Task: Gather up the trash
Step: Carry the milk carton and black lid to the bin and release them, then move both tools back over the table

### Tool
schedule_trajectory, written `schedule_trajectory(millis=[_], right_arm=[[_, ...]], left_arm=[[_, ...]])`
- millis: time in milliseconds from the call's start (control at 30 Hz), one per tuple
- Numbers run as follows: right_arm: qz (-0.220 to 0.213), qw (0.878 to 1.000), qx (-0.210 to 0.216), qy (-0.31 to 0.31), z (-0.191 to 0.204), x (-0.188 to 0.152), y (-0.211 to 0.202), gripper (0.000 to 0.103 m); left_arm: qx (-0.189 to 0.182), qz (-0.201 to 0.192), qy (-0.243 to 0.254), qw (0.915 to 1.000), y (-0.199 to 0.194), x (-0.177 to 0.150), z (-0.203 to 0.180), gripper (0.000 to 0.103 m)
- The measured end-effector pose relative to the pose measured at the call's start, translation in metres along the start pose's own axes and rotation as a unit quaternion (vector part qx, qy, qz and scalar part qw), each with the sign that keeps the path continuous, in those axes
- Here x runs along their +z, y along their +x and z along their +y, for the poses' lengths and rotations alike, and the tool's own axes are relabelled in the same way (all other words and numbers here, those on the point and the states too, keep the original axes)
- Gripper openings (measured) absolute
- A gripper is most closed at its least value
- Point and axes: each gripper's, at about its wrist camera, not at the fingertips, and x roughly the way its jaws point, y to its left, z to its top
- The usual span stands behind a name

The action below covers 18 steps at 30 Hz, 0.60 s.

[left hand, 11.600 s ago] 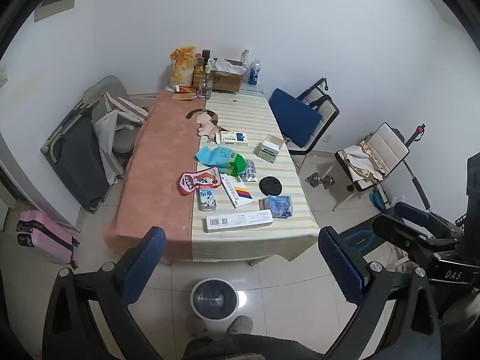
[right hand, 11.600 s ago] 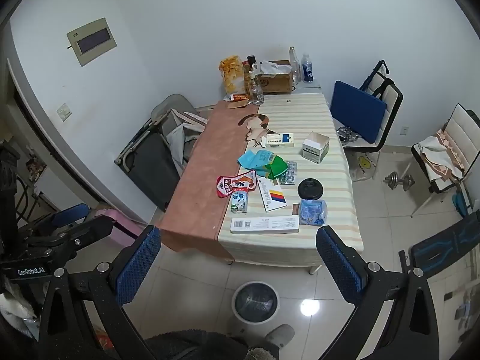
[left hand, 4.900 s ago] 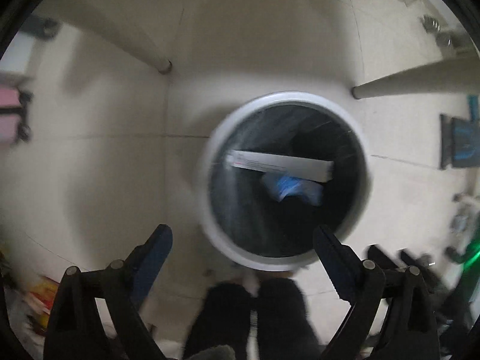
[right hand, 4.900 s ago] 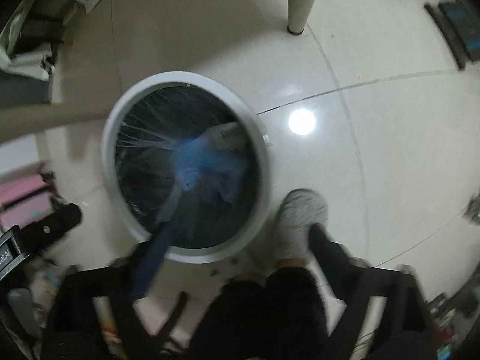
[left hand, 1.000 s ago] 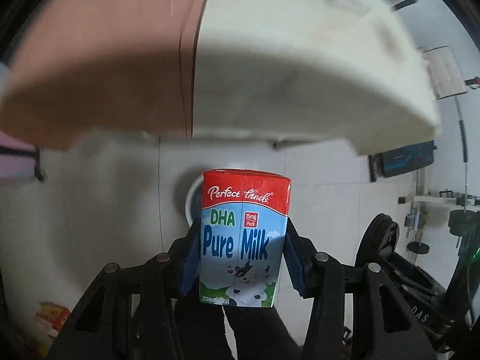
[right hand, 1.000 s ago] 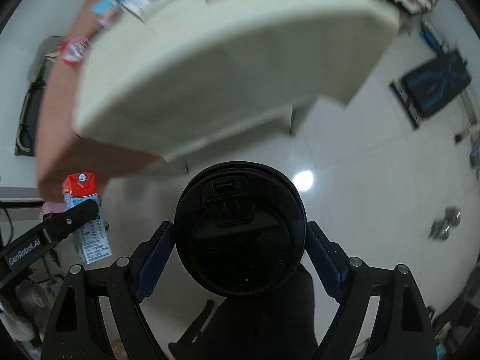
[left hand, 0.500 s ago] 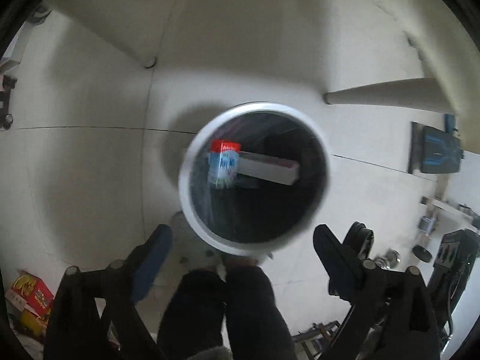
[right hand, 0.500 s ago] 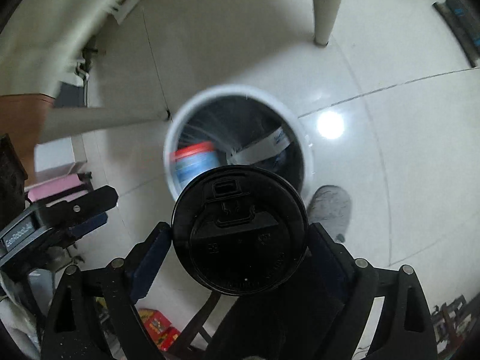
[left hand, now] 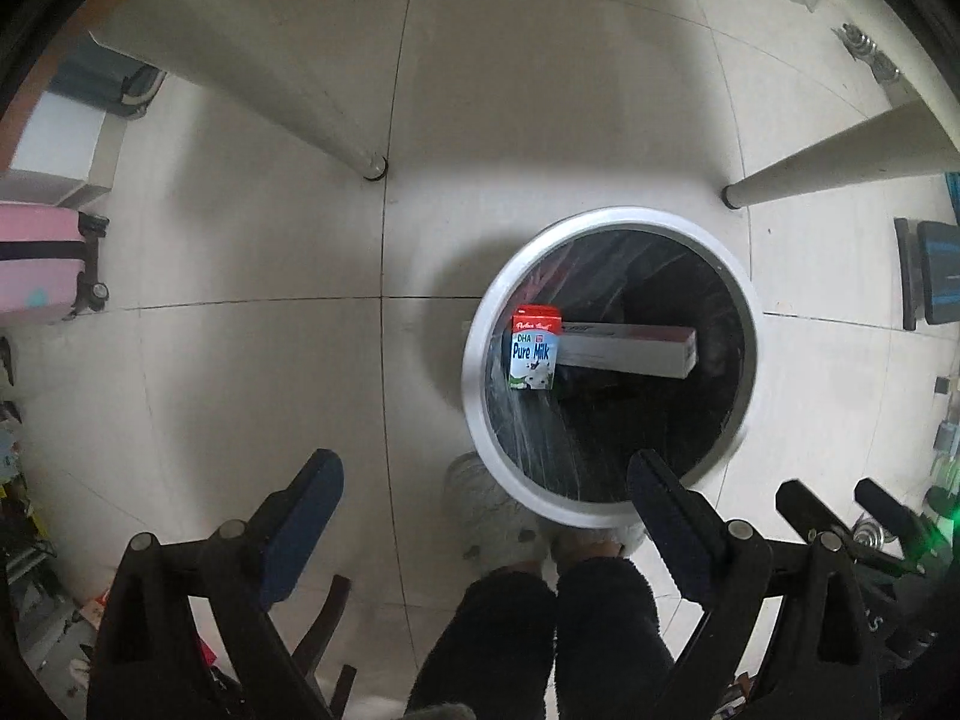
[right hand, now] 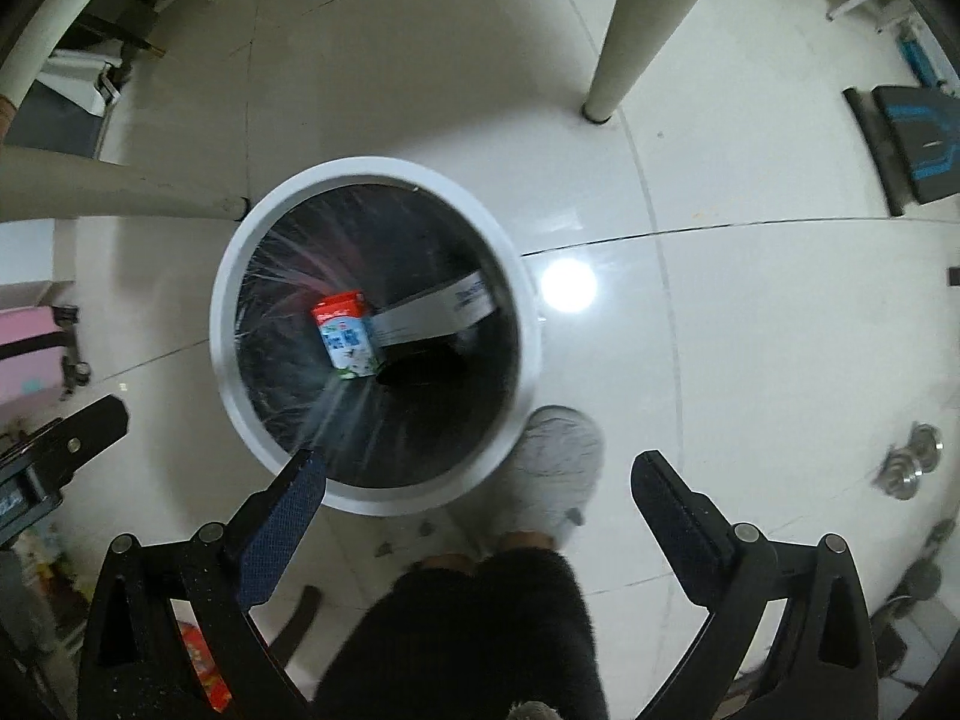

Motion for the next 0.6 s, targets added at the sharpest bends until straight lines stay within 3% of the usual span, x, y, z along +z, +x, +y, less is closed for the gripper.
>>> schedule_trajectory(millis=[433,600], right_arm=[[-0.024,1.000,-0.018,-0.008,0.005,-0.014,-0.072,0.103],[-0.035,0.999,-0.014,-0.003,0.006,-0.028,-0.123,0.103]], left_arm=[[-0.002,-0.023,-0.002,0.9997,-0.067,-0.022,-0.009,0.097],[-0.008,-0.030,0.000,0.9995,-0.106,-0.034,-0.010,0.097]])
